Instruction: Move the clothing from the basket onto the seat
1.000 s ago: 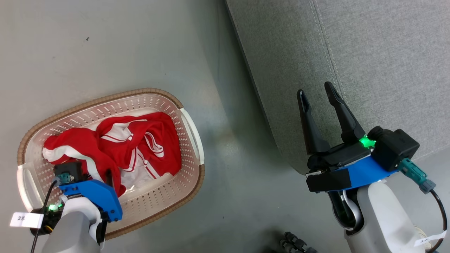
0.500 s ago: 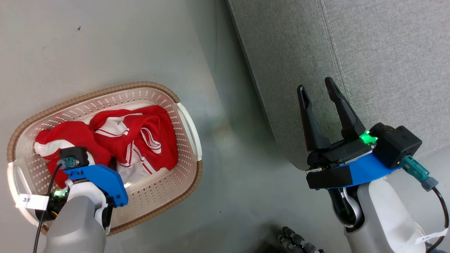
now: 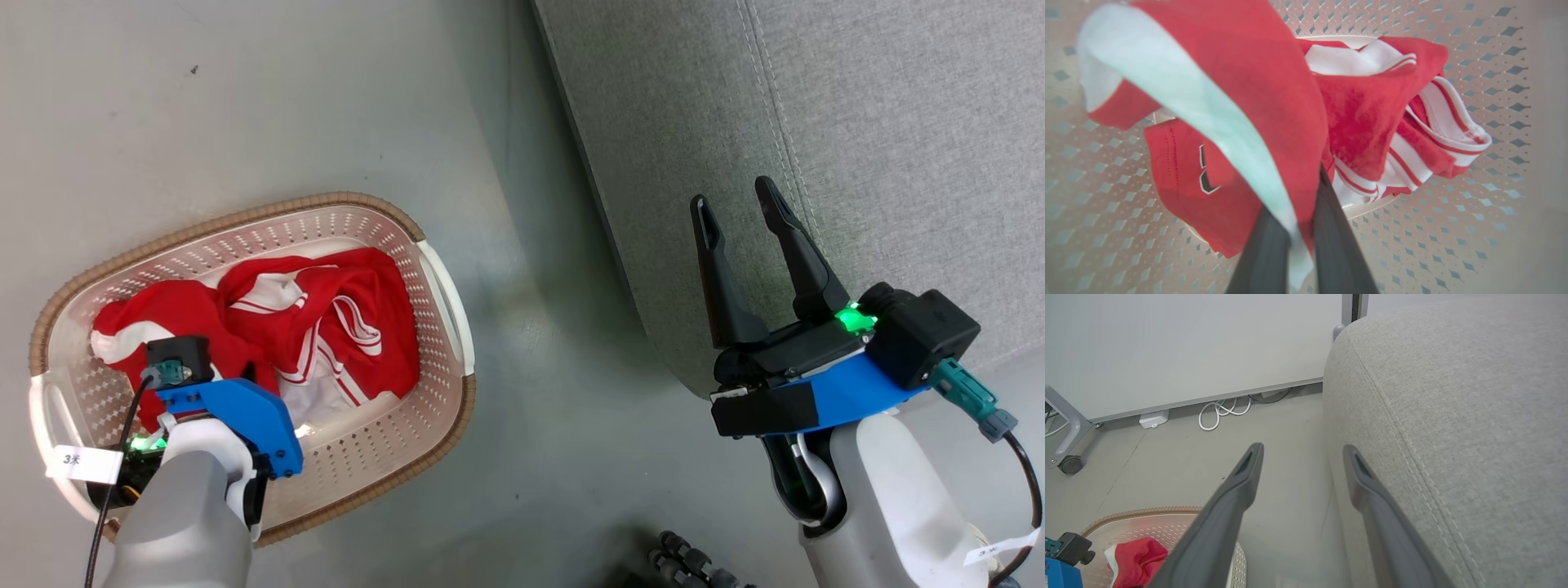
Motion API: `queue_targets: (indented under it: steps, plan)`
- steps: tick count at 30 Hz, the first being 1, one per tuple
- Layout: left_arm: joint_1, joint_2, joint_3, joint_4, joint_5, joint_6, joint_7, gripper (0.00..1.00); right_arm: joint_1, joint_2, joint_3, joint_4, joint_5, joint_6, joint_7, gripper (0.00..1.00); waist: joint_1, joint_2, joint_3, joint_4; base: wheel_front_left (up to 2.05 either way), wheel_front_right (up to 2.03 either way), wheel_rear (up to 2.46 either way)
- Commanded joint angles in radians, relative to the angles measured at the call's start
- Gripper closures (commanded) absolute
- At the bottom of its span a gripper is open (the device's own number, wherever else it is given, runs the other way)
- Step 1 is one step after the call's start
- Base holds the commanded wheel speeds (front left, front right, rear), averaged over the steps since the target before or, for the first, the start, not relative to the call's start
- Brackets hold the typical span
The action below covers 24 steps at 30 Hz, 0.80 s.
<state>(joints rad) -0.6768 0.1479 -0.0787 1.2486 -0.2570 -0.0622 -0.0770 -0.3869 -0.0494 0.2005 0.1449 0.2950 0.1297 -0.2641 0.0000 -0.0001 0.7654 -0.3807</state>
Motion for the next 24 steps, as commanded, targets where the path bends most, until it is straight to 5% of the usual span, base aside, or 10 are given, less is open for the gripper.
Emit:
queue_targets:
  steps: [1, 10, 24]
  plan:
    - [-0.006, -0.005, -0.005, 0.003, -0.007, -0.004, -0.007, 1.0, -0.011, -0.002, -0.002, 0.004, -0.003, 0.002, -0.001, 0.0, 0.0, 0.0001, -0.009, 0.004, 0.0, 0.0, 0.0]
    - [0.011, -0.038, -0.029, 0.015, -0.009, -0.018, -0.023, 1.0, -0.002, -0.002, -0.019, 0.022, -0.037, 0.002, 0.0, 0.0, 0.0, 0.0001, -0.085, 0.055, 0.0, 0.0, 0.0]
    - [0.093, -0.093, -0.123, 0.013, -0.015, -0.063, -0.093, 1.0, 0.071, -0.003, -0.054, 0.093, -0.116, 0.002, -0.001, 0.0, 0.0, 0.0001, -0.381, 0.181, 0.0, 0.0, 0.0]
